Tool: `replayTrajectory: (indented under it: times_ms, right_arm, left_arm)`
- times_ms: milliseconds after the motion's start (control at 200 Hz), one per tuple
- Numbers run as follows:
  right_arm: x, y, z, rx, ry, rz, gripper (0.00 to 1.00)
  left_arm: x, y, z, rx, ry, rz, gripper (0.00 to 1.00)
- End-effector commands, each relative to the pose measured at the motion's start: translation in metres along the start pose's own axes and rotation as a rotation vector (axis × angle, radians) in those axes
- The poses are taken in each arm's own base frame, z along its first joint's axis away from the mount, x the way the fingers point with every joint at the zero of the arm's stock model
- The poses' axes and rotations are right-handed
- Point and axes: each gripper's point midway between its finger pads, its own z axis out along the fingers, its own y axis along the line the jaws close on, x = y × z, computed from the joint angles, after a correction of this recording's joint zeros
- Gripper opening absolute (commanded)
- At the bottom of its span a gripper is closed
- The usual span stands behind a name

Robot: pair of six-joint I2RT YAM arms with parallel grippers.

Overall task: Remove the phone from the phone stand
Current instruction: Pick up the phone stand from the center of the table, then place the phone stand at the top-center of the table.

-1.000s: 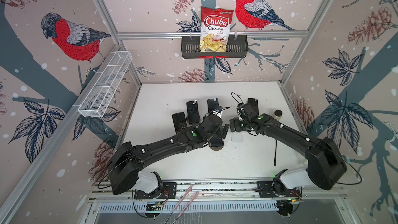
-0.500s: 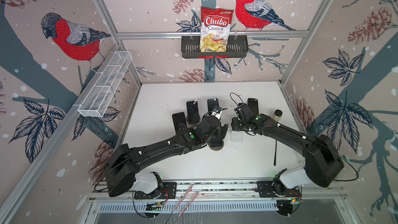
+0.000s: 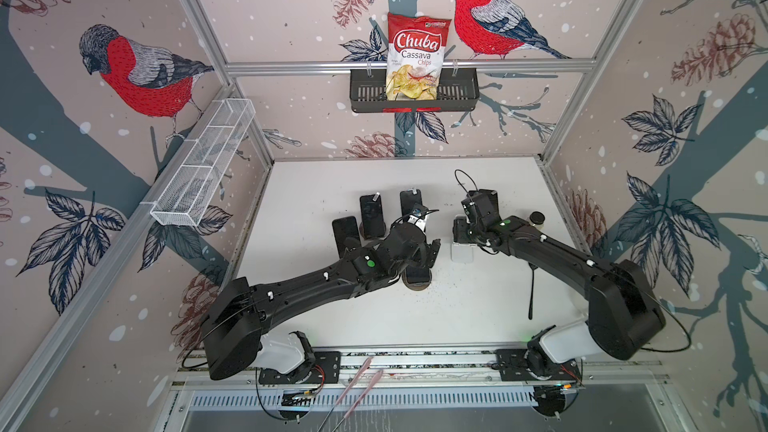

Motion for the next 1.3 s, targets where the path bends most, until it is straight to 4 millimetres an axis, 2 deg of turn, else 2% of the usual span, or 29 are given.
replayTrajectory:
  times_ms: [0, 220, 390, 621, 906, 1046, 1296]
  right_arm:
    - [-0.025, 0.005, 0.004, -0.059, -0.069, -0.019, 0.59]
    - [-0.06, -0.005, 0.019, -0.079, -0.1, -0.007, 0.59]
    - [-0.086, -0.014, 0.041, -0.079, -0.099, -0.011, 0.59]
    - [-0.106, -0.027, 0.082, -0.048, -0.054, -0.027, 0.6]
    - [-0.122, -0.028, 0.111, -0.079, -0.012, -0.065, 0.62]
    - [-0.125, -0.024, 0.116, -0.101, -0.018, -0.066, 0.62]
    - [-0.136, -0.01, 0.113, -0.136, -0.066, -0.09, 0.62]
  left_arm:
    - [-0.011, -0.002, 0.0, 0.003, -0.044, -0.003, 0.91]
    - [-0.012, -0.002, 0.002, -0.002, -0.044, 0.0, 0.91]
    - [-0.009, -0.001, 0.003, -0.01, -0.033, 0.003, 0.91]
    - [-0.008, 0.002, 0.001, -0.019, -0.031, 0.003, 0.91]
    - [-0.002, 0.005, 0.005, -0.04, -0.017, 0.011, 0.91]
    - [-0.001, 0.004, 0.007, -0.041, -0.014, 0.015, 0.91]
    - [-0.003, 0.004, 0.009, -0.042, -0.02, 0.024, 0.91]
